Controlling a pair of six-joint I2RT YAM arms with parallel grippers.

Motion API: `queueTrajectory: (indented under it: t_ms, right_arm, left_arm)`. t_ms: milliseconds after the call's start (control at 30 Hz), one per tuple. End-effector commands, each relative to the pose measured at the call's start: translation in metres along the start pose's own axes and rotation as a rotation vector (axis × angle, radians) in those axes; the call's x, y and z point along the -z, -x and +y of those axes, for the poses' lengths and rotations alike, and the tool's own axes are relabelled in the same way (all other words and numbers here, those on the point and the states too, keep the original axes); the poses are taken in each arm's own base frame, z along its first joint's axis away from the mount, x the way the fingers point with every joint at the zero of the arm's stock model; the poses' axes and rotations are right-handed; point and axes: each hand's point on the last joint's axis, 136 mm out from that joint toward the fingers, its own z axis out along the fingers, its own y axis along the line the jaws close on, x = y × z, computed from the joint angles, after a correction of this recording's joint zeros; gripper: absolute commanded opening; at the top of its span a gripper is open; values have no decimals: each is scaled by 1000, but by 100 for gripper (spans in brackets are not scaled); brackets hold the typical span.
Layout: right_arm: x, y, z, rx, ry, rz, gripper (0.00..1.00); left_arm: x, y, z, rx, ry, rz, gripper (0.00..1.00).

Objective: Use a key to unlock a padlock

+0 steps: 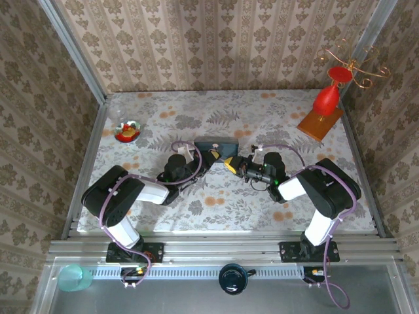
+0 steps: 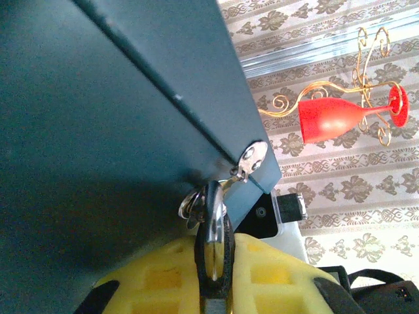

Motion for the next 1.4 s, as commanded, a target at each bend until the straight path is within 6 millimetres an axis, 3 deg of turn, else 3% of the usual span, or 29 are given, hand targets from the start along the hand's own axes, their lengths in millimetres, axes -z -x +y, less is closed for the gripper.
queueTrajectory:
  t_ms: [0, 400, 1367]
  right_arm:
    - [-3, 8, -5, -10, -27, -59, 0]
    - [-4, 2, -14, -109, -9, -105, 0]
    - [-12, -3, 15, -89, 51, -92, 0]
  left_arm:
    - [0, -19, -40, -25, -153, 65, 0]
    - [-9, -22, -46, -12, -163, 69, 0]
    - [-10, -33, -47, -20, -168, 100, 0]
